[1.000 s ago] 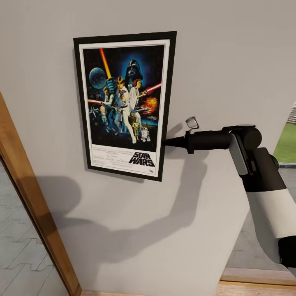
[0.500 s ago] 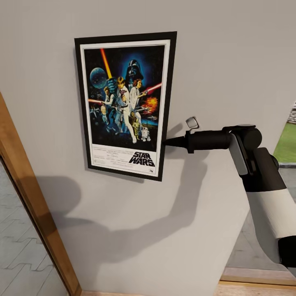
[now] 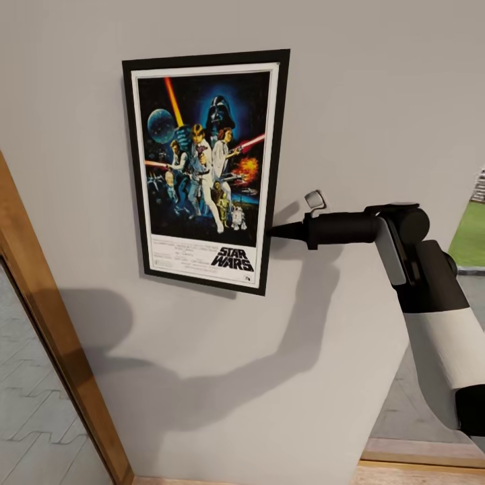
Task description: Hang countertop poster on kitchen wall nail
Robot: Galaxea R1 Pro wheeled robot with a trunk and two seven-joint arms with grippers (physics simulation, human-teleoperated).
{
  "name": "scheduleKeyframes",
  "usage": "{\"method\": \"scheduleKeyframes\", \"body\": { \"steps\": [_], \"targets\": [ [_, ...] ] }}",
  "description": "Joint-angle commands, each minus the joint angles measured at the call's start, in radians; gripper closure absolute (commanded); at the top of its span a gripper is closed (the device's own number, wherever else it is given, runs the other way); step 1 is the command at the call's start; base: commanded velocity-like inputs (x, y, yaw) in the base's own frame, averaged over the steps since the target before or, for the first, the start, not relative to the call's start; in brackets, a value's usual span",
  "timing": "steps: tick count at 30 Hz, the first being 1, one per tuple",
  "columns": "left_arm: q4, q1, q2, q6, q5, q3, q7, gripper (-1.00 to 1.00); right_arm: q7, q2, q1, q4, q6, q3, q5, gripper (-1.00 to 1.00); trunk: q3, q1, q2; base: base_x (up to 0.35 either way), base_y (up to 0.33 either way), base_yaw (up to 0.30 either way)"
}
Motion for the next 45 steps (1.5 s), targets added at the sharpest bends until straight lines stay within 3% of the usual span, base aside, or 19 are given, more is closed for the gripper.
{"method": "scheduleKeyframes", "body": {
  "steps": [1, 45],
  "targets": [
    [-0.001, 0.001, 0.0, 0.0, 0.0, 0.001, 0.0, -1.0, 0.001, -0.001, -0.001, 0.0, 0.006, 0.001, -0.004, 1.0, 0.0, 0.0, -0.001, 0.0, 0.0, 0.0],
    [-0.001, 0.001, 0.0, 0.0, 0.0, 0.001, -0.001, -1.0, 0.001, -0.001, -0.013, 0.001, 0.007, 0.005, -0.005, 1.0, 0.0, 0.0, -0.001, 0.0, -0.028, 0.0]
  ]
}}
